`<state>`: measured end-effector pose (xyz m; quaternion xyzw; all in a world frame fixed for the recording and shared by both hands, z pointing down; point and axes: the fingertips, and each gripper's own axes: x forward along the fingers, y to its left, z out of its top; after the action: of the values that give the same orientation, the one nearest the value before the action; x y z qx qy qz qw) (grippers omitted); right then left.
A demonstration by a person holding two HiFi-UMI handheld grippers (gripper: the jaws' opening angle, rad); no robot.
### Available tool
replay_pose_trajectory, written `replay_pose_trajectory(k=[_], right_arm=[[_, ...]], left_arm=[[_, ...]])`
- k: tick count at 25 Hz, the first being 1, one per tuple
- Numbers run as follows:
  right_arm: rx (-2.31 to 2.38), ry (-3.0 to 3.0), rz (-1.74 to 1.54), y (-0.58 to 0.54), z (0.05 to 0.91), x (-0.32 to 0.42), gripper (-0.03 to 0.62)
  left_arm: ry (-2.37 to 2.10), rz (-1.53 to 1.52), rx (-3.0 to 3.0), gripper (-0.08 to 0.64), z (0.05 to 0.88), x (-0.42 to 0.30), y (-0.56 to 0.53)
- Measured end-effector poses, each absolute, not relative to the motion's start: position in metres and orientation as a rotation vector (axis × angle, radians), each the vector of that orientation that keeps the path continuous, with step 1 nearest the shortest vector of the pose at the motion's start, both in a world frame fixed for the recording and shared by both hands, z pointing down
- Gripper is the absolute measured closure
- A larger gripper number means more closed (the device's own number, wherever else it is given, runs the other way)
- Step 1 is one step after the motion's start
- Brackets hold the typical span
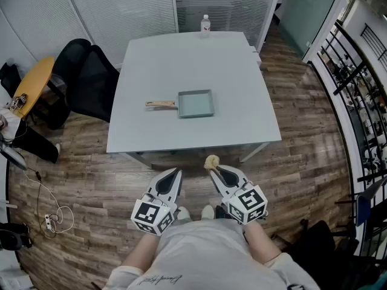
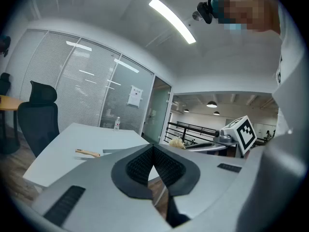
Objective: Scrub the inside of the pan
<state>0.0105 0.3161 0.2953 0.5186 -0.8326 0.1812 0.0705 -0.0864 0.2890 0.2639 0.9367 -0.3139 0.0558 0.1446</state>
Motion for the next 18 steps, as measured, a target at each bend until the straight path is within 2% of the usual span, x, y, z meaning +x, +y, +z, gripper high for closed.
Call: replay_pose_trajectory(k=[18], right_arm=[[1.527,-2.549,0.554,0.317,0.288,0.016,0.531]], left_arm=[[-0.916,0.198,2.716,0.549,0.259,-0.081,0.292]])
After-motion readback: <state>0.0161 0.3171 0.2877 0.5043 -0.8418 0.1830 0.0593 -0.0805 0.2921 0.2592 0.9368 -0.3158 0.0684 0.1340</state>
